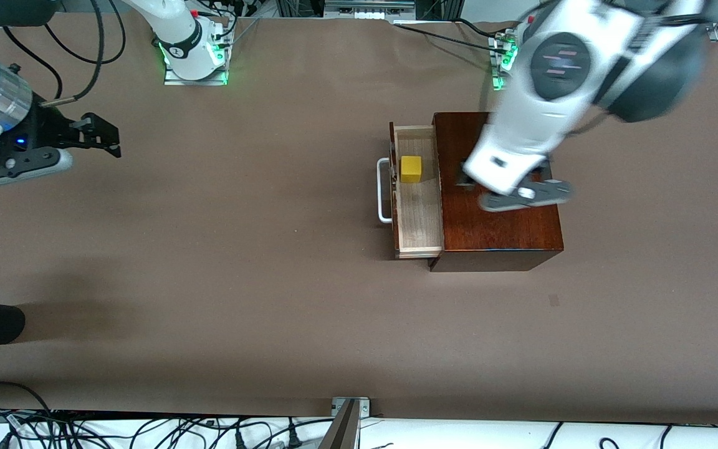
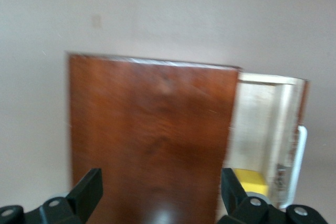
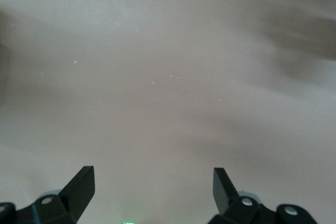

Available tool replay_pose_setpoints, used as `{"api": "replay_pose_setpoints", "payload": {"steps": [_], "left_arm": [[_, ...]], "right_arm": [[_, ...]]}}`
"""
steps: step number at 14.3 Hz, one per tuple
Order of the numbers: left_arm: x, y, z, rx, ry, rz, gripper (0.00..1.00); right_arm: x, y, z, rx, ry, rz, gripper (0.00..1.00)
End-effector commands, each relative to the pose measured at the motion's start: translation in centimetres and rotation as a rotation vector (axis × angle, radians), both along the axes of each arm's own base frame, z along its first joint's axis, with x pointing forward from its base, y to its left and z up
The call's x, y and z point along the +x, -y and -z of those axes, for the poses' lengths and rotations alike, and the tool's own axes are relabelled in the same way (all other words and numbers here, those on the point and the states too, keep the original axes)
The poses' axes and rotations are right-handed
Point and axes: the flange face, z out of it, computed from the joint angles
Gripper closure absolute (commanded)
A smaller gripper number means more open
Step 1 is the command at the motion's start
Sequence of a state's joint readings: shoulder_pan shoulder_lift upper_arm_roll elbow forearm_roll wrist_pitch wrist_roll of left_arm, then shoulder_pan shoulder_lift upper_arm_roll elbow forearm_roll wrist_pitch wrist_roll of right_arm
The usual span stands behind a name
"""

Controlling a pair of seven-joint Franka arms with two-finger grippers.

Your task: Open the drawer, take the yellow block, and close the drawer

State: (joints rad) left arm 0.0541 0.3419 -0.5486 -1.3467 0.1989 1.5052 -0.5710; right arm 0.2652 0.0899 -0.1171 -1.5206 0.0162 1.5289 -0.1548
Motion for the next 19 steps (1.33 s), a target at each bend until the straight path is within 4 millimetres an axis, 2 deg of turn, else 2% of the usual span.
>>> {"api": "replay_pose_setpoints", "payload": {"steps": [1, 2, 3, 4, 5, 6, 7, 8, 10, 12, 14, 16, 17, 19], "left_arm": [[-0.1, -5.1, -2.0, -0.021, -0.041, 0.119, 0.0], [0.1, -6.9, -2.0, -0.022, -0.065, 0.136, 0.0], [0.1, -8.5, -2.9, -0.024, -0.068, 0.15, 0.0], [0.3, -10.2, -5.1, -0.035, -0.035, 0.163, 0.0], [0.4, -11.5, -6.2, -0.044, -0.037, 0.177, 0.0], [0.2, -11.9, -6.4, -0.054, -0.052, 0.196, 0.0], [0.0, -13.4, -7.1, -0.042, -0.039, 0.191, 0.0], [-0.4, -15.1, -8.2, -0.025, -0.022, 0.189, 0.0], [-0.8, -18.0, -8.5, -0.022, -0.028, 0.211, 0.0], [-1.6, -20.6, -8.4, -0.03, 0.003, 0.209, 0.0], [-3.3, -22.6, -6.8, -0.012, 0.059, 0.172, 0.0], [-4.5, -22.8, -5.9, -0.013, 0.08, 0.173, 0.0], [-5.6, -22.1, -5.9, -0.027, 0.084, 0.181, 0.0], [-6.3, -21.0, -4.9, -0.078, 0.112, 0.151, 0.0]], "right_arm": [[-1.2, -4.8, -0.3, 0.004, -0.011, -0.146, 0.0], [-2.1, -7.8, -0.3, 0.006, -0.015, -0.207, 0.0], [-3.1, -10.9, -0.2, 0.007, -0.019, -0.268, 0.0], [-4.5, -14.7, -0.1, 0.014, -0.021, -0.339, 0.0], [-6.5, -18.9, 0.1, 0.021, -0.026, -0.418, 0.0], [-8.4, -23.3, 1.4, 0.019, -0.041, -0.502, 0.0], [-10.3, -27.5, 2.4, 0.017, -0.051, -0.573, 0.0], [-11.8, -31.1, 3.4, 0.023, -0.046, -0.638, 0.0], [-14.5, -37.5, 5.0, 0.034, -0.009, -0.758, 0.0], [-15.7, -42.5, 7.2, 0.06, 0.013, -0.825, 0.0], [-16.5, -47.0, 9.3, 0.087, 0.04, -0.874, 0.0], [-17.1, -50.7, 11.4, 0.099, 0.089, -0.94, 0.0], [-17.4, -52.0, 12.5, 0.079, 0.116, -0.996, 0.0], [-19.3, -54.4, 14.7, 0.034, 0.141, -1.079, 0.0]]}}
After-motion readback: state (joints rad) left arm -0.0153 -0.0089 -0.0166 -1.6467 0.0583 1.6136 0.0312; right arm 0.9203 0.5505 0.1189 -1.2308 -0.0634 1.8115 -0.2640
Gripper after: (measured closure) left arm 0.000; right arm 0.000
